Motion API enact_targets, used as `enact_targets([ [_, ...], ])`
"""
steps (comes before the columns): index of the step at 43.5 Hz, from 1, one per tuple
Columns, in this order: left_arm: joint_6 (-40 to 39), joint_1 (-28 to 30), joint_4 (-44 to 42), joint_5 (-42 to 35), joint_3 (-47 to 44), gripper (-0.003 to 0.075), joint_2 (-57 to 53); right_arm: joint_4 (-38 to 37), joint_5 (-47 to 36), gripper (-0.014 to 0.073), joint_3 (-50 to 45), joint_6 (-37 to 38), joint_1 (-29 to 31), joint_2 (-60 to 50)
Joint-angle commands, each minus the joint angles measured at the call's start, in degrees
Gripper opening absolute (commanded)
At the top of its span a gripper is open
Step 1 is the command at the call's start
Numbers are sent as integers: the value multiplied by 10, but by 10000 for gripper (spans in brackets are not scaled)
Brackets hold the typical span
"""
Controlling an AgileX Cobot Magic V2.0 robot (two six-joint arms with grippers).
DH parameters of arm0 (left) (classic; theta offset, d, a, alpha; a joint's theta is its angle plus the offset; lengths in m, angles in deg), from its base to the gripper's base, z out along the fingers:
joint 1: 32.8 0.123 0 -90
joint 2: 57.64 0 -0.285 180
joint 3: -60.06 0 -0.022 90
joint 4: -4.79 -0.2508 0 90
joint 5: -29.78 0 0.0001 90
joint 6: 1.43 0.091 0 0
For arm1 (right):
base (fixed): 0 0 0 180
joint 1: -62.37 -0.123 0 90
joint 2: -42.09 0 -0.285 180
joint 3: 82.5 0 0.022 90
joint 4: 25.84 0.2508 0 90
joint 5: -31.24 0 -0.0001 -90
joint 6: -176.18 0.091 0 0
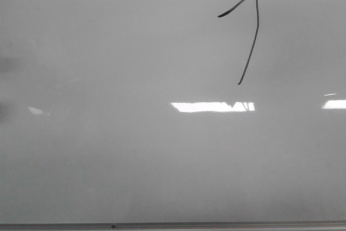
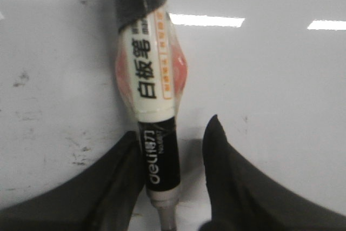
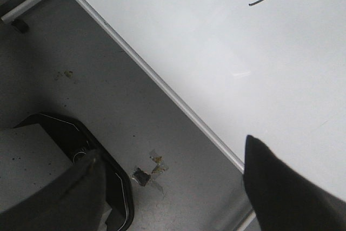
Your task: Write number 7 on whiteboard
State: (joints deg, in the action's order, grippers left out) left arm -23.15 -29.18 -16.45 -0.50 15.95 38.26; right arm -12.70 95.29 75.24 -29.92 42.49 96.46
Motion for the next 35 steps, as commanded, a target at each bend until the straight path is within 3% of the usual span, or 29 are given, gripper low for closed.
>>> enact_targets([
  [1,-2,2,21,-13,34,374,0,7,-23,551,11,0,4,-5],
  [8,-2,2,21,120,61,505,-40,-45,17,551,20,41,4,-5],
  [17,-2,-16,3,323,87,512,-155,-138,50,551,20,188,4,-26],
  [30,20,-151,18,654,157,512,-335,-147,-38,551,-39,234,4,-118],
  [35,23,-216,41,738,172,512,-385,-151,-49,551,-56,237,4,-138],
])
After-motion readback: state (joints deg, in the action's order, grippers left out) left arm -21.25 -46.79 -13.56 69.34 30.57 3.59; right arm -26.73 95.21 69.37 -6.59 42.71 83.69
